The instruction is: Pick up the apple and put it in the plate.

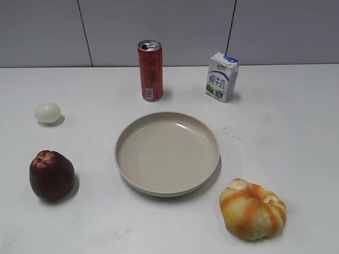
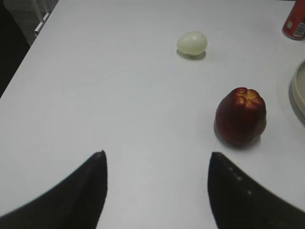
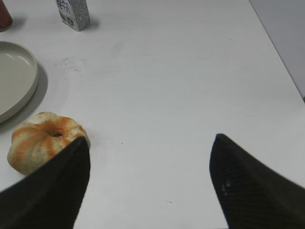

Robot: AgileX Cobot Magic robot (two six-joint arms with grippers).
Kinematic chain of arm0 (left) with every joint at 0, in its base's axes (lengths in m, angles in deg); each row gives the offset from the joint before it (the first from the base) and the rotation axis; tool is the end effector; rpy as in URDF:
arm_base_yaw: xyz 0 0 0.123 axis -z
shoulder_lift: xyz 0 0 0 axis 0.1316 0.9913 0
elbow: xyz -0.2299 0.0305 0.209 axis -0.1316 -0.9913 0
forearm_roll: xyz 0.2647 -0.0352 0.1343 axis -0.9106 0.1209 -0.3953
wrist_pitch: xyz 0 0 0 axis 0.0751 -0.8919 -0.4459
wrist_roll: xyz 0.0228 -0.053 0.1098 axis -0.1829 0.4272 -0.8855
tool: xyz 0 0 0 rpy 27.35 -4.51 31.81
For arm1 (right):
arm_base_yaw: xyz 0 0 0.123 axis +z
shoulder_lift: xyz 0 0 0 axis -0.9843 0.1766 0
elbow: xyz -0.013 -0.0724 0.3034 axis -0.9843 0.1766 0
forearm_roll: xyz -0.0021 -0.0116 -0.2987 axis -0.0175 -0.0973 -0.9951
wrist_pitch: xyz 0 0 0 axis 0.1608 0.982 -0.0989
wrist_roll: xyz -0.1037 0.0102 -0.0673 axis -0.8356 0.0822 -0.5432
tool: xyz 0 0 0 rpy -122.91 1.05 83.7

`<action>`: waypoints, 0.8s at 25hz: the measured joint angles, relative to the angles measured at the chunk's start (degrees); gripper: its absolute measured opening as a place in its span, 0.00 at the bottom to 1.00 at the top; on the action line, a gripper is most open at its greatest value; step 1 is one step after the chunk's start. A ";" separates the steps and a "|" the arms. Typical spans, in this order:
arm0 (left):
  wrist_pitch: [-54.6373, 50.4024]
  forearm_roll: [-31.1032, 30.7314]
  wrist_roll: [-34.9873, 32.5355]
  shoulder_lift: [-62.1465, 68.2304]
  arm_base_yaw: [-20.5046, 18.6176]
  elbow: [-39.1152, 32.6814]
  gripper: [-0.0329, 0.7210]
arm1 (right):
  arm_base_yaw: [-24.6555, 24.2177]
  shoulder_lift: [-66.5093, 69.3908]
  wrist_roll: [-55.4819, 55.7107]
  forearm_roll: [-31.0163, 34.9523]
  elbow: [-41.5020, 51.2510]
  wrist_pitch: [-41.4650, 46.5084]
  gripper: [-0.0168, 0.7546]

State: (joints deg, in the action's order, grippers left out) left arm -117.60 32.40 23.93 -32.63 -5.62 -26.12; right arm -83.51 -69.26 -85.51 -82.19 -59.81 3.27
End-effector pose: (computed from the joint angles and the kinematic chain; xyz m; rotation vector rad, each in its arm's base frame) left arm 0.0464 -0.0081 0.2712 0.0781 2.1345 -0.0689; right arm 0.0406 0.0104 0.2856 0.0427 2.0317 0.0934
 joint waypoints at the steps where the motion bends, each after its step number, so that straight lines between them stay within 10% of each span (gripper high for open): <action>1: 0.00 0.00 0.00 0.00 0.00 0.00 0.71 | 0.00 0.00 0.00 0.00 0.00 0.00 0.78; 20: 0.34 0.00 0.02 0.82 0.00 0.13 0.73 | 0.00 0.00 0.00 0.00 0.00 0.00 0.78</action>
State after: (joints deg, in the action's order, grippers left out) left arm -117.27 32.40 23.95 -31.82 -5.62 -25.99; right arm -83.51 -69.26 -85.51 -82.19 -59.81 3.27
